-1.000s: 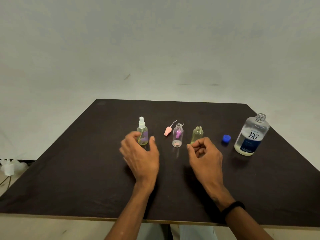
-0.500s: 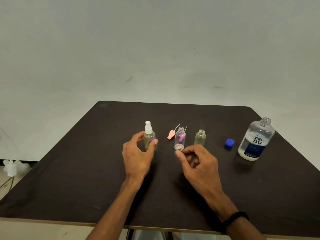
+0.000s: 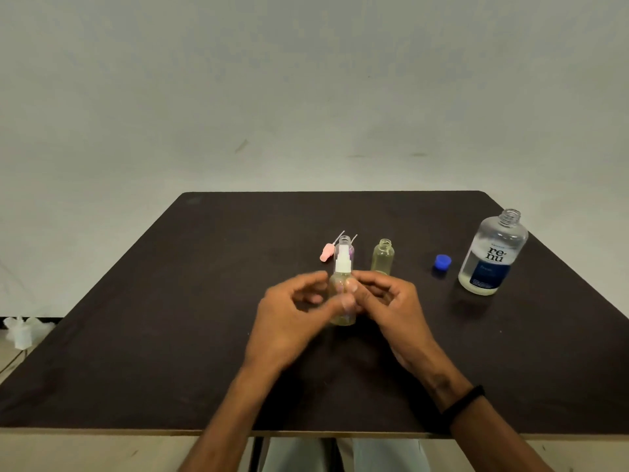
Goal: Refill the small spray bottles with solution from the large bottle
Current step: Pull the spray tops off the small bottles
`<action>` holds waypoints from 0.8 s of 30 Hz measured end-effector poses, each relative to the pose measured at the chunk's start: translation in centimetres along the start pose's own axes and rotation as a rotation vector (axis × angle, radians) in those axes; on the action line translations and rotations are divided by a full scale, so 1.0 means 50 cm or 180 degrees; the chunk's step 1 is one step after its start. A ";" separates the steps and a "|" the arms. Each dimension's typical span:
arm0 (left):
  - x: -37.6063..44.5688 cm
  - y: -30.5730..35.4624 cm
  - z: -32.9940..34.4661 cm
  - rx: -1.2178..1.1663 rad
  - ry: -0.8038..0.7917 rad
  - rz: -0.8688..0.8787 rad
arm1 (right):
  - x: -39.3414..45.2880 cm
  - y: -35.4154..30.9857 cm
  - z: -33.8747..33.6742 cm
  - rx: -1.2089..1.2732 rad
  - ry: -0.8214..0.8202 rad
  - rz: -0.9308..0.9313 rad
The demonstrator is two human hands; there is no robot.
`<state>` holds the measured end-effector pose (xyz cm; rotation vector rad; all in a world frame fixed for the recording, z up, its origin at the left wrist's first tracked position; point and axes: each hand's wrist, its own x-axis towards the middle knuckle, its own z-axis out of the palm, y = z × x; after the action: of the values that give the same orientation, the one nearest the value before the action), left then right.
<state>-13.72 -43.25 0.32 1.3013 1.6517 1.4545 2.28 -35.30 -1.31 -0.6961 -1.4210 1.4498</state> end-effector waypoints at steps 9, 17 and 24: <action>0.056 0.066 -0.043 -0.1303 -0.1291 -0.0323 | -0.007 -0.016 -0.003 0.0707 -0.0946 0.0795; 0.069 0.067 -0.034 -0.1002 -0.1317 -0.0159 | -0.012 -0.018 -0.011 0.0679 -0.1016 0.0724; 0.082 0.064 -0.037 -0.0953 -0.1523 -0.0003 | -0.006 -0.022 -0.016 0.0913 -0.0894 0.0723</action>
<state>-15.87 -40.45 4.54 1.3422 1.0805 1.2102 3.38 -35.37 -0.45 -0.4970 -1.3326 1.9459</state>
